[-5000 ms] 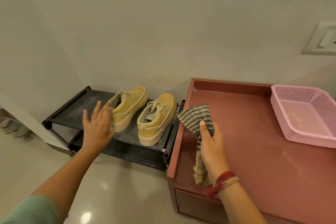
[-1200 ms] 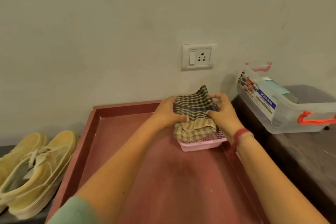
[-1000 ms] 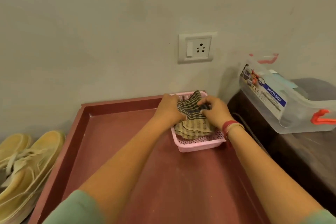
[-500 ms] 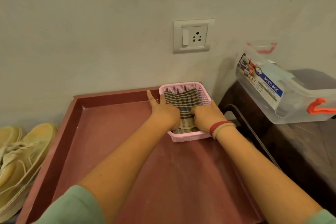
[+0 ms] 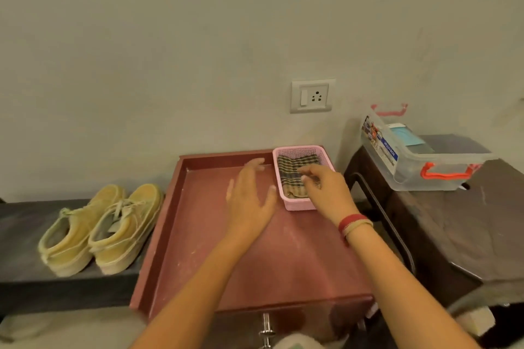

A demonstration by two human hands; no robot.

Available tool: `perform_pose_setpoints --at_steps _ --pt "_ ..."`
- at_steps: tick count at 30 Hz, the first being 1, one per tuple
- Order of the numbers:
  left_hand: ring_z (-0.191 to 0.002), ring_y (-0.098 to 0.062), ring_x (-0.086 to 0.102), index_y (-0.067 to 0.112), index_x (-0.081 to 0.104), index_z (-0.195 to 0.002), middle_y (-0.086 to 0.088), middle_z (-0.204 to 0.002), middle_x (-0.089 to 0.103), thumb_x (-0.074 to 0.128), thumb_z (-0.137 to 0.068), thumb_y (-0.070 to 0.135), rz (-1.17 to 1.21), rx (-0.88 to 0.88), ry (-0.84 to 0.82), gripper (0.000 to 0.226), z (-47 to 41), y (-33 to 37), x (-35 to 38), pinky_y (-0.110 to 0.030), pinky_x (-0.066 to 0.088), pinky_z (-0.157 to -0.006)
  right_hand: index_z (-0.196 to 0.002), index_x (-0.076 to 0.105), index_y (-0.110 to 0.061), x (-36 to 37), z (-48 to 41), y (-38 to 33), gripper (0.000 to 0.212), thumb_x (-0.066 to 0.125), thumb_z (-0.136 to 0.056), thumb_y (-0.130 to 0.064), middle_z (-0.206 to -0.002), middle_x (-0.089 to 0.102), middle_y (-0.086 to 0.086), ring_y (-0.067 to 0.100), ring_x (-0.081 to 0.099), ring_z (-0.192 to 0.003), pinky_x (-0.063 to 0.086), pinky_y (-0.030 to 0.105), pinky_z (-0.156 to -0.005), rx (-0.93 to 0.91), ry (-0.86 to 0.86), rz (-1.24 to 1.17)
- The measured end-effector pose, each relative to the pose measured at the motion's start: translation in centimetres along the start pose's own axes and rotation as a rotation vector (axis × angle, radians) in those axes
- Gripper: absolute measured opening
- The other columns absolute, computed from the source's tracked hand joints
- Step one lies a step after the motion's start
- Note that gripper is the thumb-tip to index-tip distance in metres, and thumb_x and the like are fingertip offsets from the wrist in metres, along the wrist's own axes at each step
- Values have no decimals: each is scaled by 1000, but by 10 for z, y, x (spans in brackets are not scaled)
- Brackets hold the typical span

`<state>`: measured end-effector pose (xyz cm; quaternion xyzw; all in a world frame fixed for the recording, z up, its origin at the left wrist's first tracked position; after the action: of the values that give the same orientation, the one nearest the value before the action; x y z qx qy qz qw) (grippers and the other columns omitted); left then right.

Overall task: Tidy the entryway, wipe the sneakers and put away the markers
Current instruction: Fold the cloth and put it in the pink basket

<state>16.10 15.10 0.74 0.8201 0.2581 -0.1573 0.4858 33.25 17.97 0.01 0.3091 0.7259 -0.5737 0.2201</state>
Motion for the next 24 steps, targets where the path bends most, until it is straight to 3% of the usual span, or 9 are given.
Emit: perform_pose_setpoints --at_steps 1,3,6,9,11,15,18,24 --pt "-113 -2 50 30 41 -126 14 -116 53 57 -83 24 72 17 112 46 23 9 -33 -46 42 -98 -110 66 -18 -7 25 -24 23 53 -91 -14 -109 66 -2 15 60 -100 43 22 -88 -22 14 -105" --pt "-103 -1 53 28 42 -120 9 -107 54 58 -82 19 178 -9 209 42 44 8 -55 -29 46 -90 -104 66 -21 -13 45 -39 20 55 -90 -11 -103 65 -5 9 60 -91 42 8 -75 -42 72 -272" --pt "-95 -7 57 24 44 -116 7 -99 55 59 -83 14 248 -30 264 38 95 17 -104 -18 45 -83 -98 63 -29 -16 98 -78 20 57 -90 -12 -98 66 -8 8 60 -89 47 12 -76 -109 102 -440" --pt "-87 -12 60 23 48 -114 5 -92 59 59 -86 12 290 -84 275 32 145 13 -135 -20 48 -78 -96 65 -29 -7 141 -100 20 58 -89 -12 -92 67 -3 21 62 -84 51 29 -77 -121 92 -545" --pt "-80 -10 60 26 50 -111 3 -87 60 59 -88 8 291 -139 305 31 167 3 -151 -18 48 -72 -94 65 -32 7 160 -107 24 58 -89 -10 -88 68 1 28 62 -80 53 33 -74 -99 80 -596" --pt "-70 -7 57 26 53 -105 -3 -82 60 58 -90 5 298 -246 356 27 188 -23 -174 -15 47 -64 -94 66 -27 43 172 -117 25 56 -89 -5 -86 69 -1 18 64 -73 53 28 -73 -73 9 -644" --pt "-71 -13 58 25 55 -101 -4 -82 61 58 -90 6 295 -291 356 22 187 -52 -179 -18 49 -63 -97 66 -19 71 163 -114 21 55 -90 -3 -86 68 0 10 62 -70 52 25 -71 -60 -15 -677" --pt "-76 -19 62 24 55 -104 0 -89 63 58 -91 5 272 -433 388 24 183 -125 -167 -27 53 -66 -97 66 -15 139 134 -84 20 52 -92 -2 -83 68 1 15 62 -70 54 29 -70 22 -14 -746"
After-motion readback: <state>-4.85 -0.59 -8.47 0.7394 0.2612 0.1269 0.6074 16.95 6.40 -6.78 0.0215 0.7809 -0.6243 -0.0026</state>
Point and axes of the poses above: each hand's wrist, its own z-axis away from the middle knuckle, its own x-axis out of the palm, y = z × x, the point moved 10 cm from there along -z, towards the middle knuckle
